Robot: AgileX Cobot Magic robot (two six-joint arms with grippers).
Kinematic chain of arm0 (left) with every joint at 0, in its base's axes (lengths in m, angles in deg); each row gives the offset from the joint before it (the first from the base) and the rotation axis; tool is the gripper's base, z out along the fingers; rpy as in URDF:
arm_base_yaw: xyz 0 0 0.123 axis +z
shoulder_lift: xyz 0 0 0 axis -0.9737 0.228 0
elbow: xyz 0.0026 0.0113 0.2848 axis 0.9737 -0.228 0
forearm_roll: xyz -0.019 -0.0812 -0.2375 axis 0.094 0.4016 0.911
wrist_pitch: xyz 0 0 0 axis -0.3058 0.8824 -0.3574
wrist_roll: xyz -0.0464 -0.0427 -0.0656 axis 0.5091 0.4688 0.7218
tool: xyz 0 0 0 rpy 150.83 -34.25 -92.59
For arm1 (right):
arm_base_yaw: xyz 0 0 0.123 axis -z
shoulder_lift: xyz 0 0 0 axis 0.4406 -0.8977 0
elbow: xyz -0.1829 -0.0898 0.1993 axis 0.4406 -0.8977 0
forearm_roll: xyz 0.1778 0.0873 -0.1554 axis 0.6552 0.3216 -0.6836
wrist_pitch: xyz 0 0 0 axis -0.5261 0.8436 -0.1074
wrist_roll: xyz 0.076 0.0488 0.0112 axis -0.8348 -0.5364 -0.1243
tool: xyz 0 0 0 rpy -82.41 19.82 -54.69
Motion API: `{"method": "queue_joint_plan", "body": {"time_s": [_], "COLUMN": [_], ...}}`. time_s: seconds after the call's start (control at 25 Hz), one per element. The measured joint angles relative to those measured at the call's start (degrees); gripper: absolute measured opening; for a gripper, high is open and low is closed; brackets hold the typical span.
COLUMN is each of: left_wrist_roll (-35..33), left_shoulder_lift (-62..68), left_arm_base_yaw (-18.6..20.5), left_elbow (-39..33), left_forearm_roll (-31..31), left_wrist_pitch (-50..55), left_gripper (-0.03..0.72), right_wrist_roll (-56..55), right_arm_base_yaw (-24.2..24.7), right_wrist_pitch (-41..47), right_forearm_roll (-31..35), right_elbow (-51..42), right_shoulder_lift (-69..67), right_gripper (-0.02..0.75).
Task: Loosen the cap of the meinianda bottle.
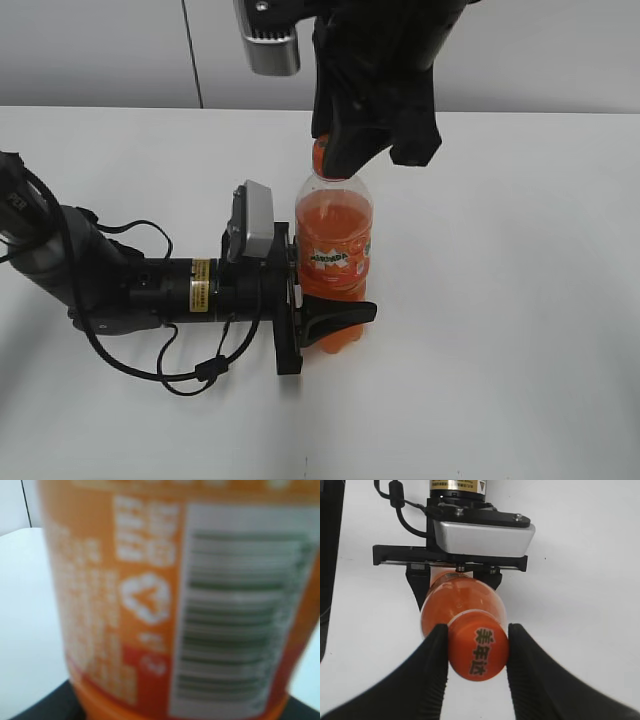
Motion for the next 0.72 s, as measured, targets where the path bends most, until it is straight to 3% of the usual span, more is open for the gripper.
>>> {"method": "queue_joint_plan", "body": {"time_s": [0.32,0.6,0.72], "left_wrist_roll": [0.0,0.0,0.7], "left_shoulder_lift": [0.0,0.0,0.0], "left_arm_base_yaw": [0.0,0.0,0.0], "left_elbow": [0.0,0.0,0.0], "left_forearm_roll": [0.0,-0.1,0.4], "left_wrist_pitch": [0.0,0.0,0.3], "left_gripper": [0.389,0.389,0.388], "right_wrist_roll": [8.5,-0.2,-4.3], "right_arm_base_yaw": [0.0,0.1,0.0], "right_wrist_pitch": [0.2,0.2,-0.4], "right_forearm_roll": [0.3,0.6,2.4], "right_elbow": [0.0,0.0,0.0], "right_shoulder_lift": [0.1,0.1,0.1], "right_gripper": [0.271,0.275,0.354]}}
